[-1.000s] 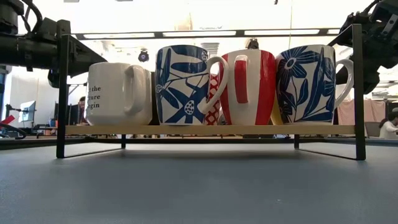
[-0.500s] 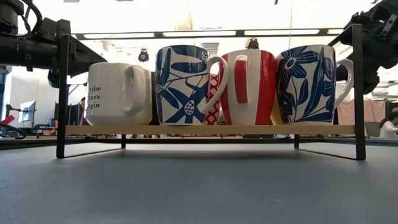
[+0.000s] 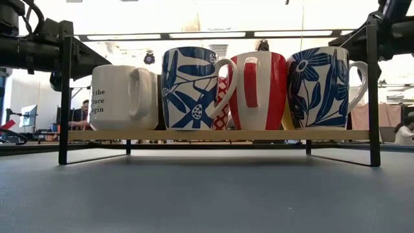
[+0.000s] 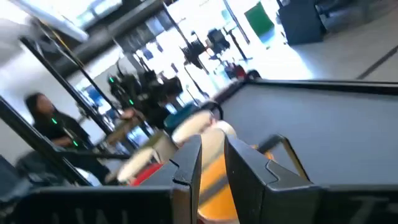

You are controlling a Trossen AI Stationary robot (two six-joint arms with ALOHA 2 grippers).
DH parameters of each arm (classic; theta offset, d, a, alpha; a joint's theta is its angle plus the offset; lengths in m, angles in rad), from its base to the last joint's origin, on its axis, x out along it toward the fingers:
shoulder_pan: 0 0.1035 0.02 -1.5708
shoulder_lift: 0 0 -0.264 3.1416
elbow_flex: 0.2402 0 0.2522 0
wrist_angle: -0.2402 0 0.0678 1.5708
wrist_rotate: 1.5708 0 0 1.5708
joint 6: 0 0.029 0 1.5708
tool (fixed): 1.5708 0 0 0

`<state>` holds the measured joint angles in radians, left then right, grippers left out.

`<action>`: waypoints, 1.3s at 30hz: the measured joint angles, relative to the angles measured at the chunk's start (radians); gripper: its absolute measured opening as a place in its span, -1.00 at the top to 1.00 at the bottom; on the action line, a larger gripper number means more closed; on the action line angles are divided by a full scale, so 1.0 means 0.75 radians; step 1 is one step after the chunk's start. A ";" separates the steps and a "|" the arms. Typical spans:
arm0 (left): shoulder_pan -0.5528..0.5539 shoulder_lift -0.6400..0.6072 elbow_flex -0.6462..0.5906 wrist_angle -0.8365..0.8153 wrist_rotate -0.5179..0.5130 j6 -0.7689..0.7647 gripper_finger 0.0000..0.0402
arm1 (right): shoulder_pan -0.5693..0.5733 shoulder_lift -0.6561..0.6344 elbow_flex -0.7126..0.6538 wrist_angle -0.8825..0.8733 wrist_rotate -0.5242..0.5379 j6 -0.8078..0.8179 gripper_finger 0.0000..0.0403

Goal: Place coffee mugs
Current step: Return to Home Position

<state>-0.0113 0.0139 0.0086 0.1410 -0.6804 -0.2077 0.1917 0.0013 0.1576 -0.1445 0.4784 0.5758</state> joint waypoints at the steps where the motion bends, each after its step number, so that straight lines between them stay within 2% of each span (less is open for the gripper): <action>1: 0.000 0.000 0.000 0.000 0.000 0.000 0.65 | -0.001 -0.001 -0.013 0.040 0.004 0.013 0.71; 8: 0.000 0.001 0.000 0.000 0.000 0.000 0.65 | -0.001 0.010 -0.086 0.259 0.005 -0.150 0.71; 15: 0.000 0.002 0.000 -0.001 0.000 0.000 0.65 | -0.001 0.009 -0.193 0.597 0.021 -0.385 0.71; 22: 0.000 0.006 0.008 -0.003 0.001 0.000 0.65 | -0.001 0.011 -0.194 0.601 0.027 -0.462 0.71; 33: 0.000 0.009 0.015 -0.001 0.001 0.000 0.65 | -0.001 0.009 -0.194 0.651 0.028 -0.927 0.71; 39: 0.000 0.009 0.017 -0.001 0.001 0.000 0.65 | -0.001 0.017 -0.194 0.659 0.028 -0.943 0.71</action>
<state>-0.0113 0.0208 0.0216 0.1402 -0.6800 -0.2077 0.1909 0.0137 0.0120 0.3500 0.4995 -0.1313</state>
